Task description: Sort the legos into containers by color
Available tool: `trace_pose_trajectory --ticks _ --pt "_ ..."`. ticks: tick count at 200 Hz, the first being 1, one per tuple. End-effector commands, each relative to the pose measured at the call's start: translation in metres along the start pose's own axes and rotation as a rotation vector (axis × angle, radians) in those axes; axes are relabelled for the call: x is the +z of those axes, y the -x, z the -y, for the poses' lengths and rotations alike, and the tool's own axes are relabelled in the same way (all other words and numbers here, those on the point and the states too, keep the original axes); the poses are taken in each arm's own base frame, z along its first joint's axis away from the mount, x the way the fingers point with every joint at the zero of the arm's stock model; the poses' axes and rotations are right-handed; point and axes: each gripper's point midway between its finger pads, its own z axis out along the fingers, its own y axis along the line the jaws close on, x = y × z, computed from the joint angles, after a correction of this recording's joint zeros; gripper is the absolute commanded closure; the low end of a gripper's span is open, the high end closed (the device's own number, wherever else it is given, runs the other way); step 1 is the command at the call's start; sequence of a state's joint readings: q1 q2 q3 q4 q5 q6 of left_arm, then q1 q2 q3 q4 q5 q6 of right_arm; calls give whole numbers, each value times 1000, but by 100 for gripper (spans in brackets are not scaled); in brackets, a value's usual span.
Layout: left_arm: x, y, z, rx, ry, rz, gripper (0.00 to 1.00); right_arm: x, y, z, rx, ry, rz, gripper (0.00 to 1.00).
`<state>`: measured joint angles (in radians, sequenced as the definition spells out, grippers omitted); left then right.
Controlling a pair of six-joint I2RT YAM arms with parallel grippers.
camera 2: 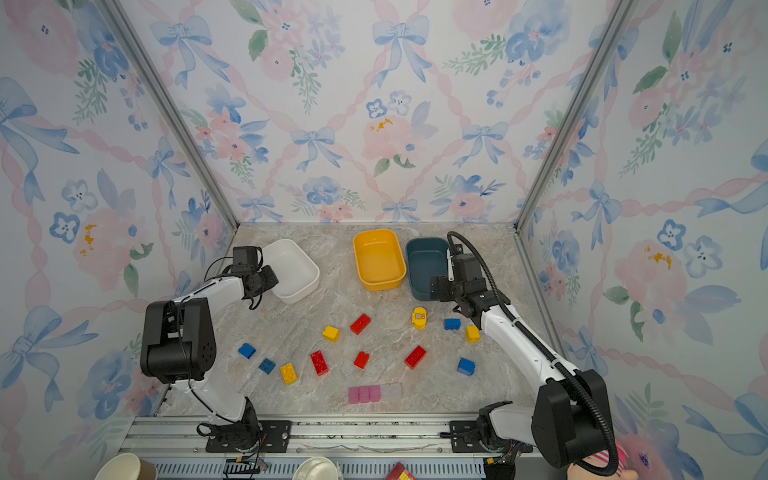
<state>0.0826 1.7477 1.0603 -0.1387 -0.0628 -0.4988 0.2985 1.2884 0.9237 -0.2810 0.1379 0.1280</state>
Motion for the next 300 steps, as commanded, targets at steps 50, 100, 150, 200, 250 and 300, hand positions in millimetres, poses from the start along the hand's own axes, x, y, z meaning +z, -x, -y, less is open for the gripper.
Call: trace_pose_trajectory --ticks 50,100,150,200,250,300 --pt "4 -6 38 163 -13 -44 100 -5 4 -3 10 4 10 3" --pt "7 -15 74 260 -49 -64 100 -6 3 -3 15 6 9 3" --pt "11 -30 105 331 -81 -82 100 -7 2 -4 22 12 11 3" --pt "12 -39 124 361 -106 -89 100 -7 2 -5 28 17 12 3" --pt "12 -37 131 366 -113 -83 100 -8 2 -6 30 24 11 3" --pt "12 -34 135 357 -120 -78 100 -7 1 -8 41 35 11 3"
